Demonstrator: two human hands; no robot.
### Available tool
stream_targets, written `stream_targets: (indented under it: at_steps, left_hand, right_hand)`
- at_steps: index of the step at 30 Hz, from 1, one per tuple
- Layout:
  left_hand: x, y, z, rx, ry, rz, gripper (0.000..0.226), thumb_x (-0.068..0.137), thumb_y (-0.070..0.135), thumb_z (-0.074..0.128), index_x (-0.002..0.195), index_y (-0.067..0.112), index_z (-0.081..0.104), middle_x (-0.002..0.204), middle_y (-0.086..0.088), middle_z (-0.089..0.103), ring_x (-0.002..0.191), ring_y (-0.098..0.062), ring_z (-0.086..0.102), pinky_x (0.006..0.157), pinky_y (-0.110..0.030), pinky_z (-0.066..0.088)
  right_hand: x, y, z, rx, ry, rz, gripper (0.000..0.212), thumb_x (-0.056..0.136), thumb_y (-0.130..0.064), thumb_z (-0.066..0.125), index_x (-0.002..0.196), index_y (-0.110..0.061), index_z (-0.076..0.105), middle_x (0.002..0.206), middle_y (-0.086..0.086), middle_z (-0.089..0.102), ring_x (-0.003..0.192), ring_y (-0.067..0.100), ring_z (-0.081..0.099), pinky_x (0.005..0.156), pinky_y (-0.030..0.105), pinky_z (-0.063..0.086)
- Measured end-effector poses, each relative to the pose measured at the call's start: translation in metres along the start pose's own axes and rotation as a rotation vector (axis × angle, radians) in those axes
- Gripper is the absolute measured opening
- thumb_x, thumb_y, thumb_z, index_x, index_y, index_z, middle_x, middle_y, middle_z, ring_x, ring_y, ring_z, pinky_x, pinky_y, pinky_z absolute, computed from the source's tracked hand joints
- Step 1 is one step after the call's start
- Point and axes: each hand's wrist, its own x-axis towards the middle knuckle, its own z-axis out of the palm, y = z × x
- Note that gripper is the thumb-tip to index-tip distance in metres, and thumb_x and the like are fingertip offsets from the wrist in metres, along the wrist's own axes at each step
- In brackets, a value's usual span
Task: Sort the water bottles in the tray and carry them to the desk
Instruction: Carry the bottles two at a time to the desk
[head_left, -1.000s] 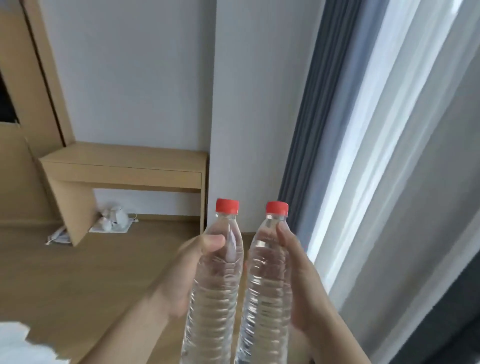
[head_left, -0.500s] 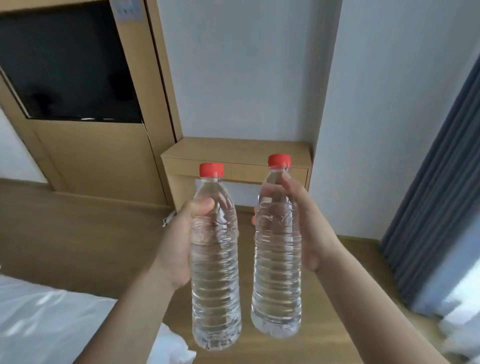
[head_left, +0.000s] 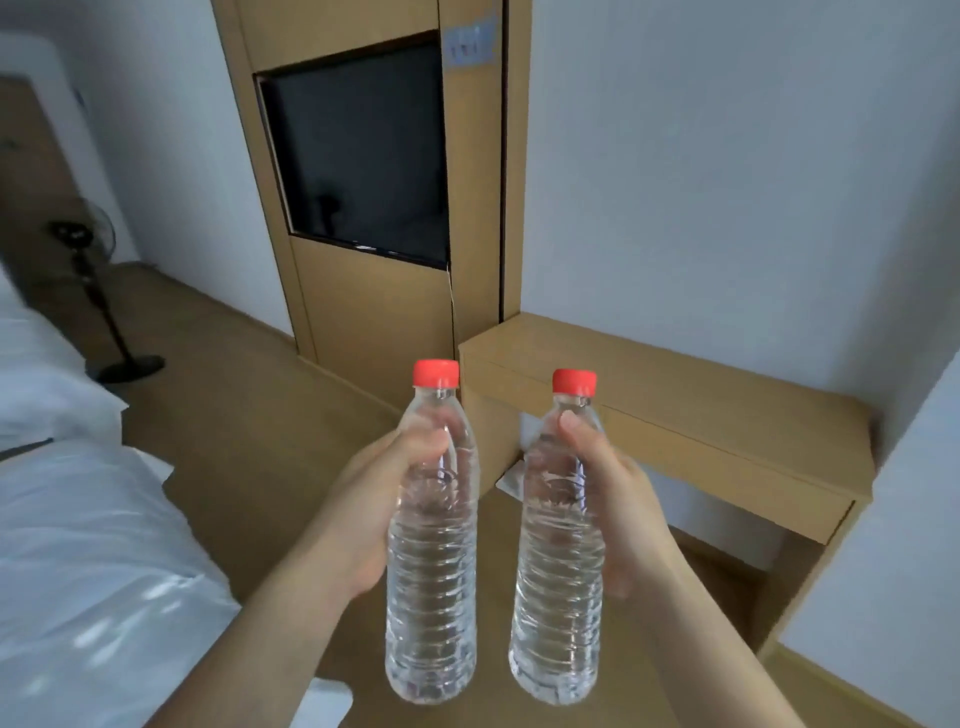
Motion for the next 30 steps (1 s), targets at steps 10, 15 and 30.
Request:
stream_targets:
  at_steps: [10, 15, 30]
  left_hand:
    - [0.162, -0.027, 0.013, 0.106, 0.026, 0.1, 0.046, 0.06, 0.036, 0.077, 0.1, 0.017, 0.07, 0.093, -0.001, 0.074, 0.088, -0.019, 0.07, 0.076, -0.028, 0.049]
    - [0.278, -0.041, 0.007, 0.126, -0.052, 0.096, 0.058, 0.054, 0.041, 0.079, 0.105, 0.017, 0.068, 0.103, -0.005, 0.073, 0.099, -0.023, 0.068, 0.087, -0.038, 0.05]
    - [0.592, -0.041, 0.031, 0.425, -0.379, 0.13, 0.04, 0.056, 0.041, 0.081, 0.092, 0.027, 0.071, 0.094, 0.001, 0.075, 0.091, -0.014, 0.07, 0.089, -0.04, 0.051]
  right_hand:
    - [0.152, -0.002, -0.033, -0.196, 0.047, -0.087, 0.036, 0.075, -0.047, 0.065, 0.089, -0.014, 0.071, 0.08, 0.002, 0.076, 0.075, 0.014, 0.072, 0.07, 0.027, 0.056]
    - [0.253, -0.002, -0.049, -0.183, 0.155, -0.153, 0.04, 0.069, -0.05, 0.072, 0.093, -0.018, 0.069, 0.089, 0.006, 0.076, 0.084, 0.023, 0.073, 0.08, 0.043, 0.056]
    - [0.506, -0.026, -0.133, -0.378, 0.441, -0.311, 0.02, 0.072, -0.039, 0.074, 0.082, -0.023, 0.07, 0.08, -0.002, 0.073, 0.072, 0.006, 0.068, 0.065, 0.014, 0.049]
